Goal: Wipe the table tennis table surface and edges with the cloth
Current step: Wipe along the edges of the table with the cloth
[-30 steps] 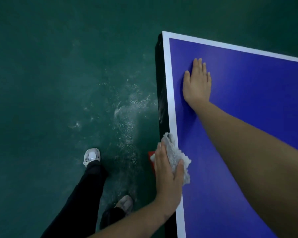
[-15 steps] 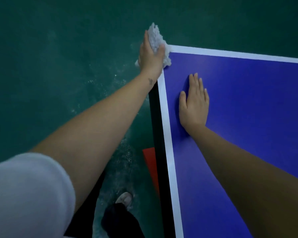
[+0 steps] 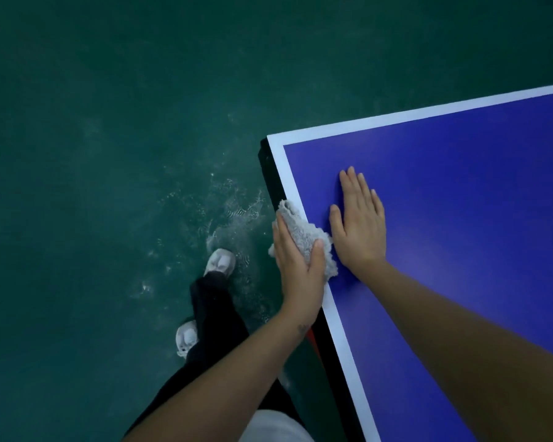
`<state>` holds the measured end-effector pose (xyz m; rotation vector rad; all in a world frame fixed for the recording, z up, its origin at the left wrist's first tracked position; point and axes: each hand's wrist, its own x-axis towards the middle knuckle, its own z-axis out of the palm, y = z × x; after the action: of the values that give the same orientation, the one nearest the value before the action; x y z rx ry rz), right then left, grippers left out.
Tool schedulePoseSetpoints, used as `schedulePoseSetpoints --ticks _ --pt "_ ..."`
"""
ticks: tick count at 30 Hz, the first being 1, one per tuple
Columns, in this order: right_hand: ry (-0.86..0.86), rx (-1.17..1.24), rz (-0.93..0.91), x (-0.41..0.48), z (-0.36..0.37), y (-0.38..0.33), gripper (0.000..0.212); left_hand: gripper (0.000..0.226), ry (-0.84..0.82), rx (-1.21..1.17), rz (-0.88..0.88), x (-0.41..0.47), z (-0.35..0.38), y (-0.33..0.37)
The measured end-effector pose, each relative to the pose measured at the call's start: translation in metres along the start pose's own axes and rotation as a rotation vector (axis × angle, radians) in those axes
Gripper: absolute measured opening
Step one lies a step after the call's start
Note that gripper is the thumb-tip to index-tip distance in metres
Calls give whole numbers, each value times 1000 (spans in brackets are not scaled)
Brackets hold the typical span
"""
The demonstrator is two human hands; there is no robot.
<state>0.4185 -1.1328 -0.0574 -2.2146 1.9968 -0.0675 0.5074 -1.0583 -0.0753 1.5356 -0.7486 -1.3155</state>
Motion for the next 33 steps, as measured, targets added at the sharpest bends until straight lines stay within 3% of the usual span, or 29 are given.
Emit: schedulePoseSetpoints --ticks 11,13,17,19,24,29,33 --pt "-70 -25 17 0 -6 -4 60 61 58 61 115 155 -23 65" --pt "-67 -22 28 0 -8 -6 57 55 -48 150 139 184 -30 73" --pt "-95 -15 49 3 -12 -8 56 42 -610 404 -68 230 -38 90" --pt "-116 -6 59 3 -15 -8 56 37 -786 520 -143 242 -31 100" --pt "-139 -3 70 5 -15 -6 56 26 -1000 513 -360 255 8 122" --pt "-130 17 83 5 -16 -6 55 46 -972 488 -538 254 7 126" --pt "-119 24 90 4 -15 -6 55 73 -1074 594 -462 256 -28 118"
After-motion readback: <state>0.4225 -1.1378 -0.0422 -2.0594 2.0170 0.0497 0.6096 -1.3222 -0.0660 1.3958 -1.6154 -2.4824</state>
